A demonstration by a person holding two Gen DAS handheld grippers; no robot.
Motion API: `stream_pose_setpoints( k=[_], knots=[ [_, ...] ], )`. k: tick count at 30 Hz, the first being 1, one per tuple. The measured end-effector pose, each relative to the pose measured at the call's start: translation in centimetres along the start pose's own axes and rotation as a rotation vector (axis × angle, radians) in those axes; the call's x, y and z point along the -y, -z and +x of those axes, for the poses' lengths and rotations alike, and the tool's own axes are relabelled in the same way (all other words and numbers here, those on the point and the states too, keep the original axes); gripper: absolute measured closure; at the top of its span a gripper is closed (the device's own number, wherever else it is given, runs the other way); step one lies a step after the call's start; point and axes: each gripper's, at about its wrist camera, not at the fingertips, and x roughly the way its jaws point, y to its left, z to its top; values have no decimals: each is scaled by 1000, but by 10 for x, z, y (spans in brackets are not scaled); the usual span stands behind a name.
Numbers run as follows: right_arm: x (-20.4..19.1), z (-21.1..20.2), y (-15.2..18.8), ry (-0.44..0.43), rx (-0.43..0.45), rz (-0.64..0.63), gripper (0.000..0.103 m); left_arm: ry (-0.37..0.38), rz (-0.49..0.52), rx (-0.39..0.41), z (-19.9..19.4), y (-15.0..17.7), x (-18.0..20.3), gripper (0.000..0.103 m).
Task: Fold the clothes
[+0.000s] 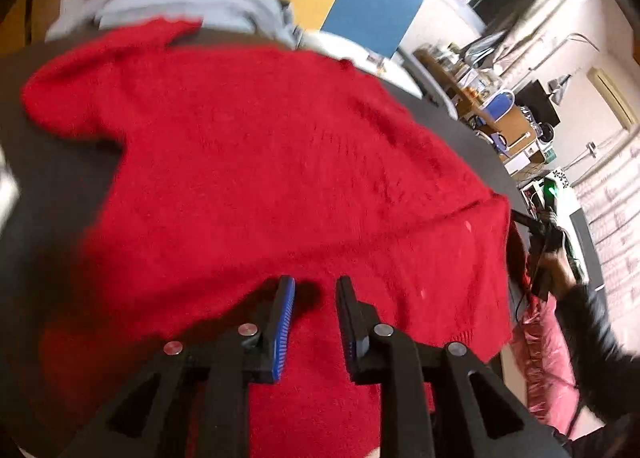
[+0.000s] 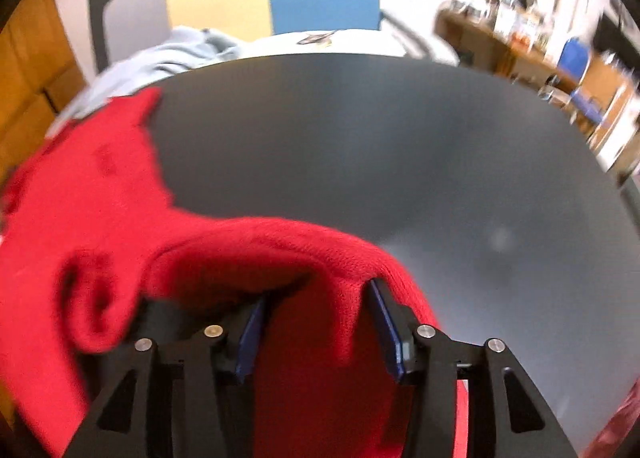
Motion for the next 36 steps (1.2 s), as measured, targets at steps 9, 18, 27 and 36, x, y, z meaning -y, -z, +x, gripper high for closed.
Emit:
stream_pose_setpoints(
  k=[9,18,27,36],
  knots=[
    [-47,-29,-82,62,-16,-194,35,-193,176,102,23,-104,9,78],
    [-178,-11,-136,-529,14,-228,30,-244,137,94,96,-165,-7,78],
    [-240,114,-190,-311,-78,-255,15,-271,117,185,125,-175,-50,72],
    [-252,126,-209,-245,92,-307,0,-318,154,186,137,-199,-61,71]
  ],
)
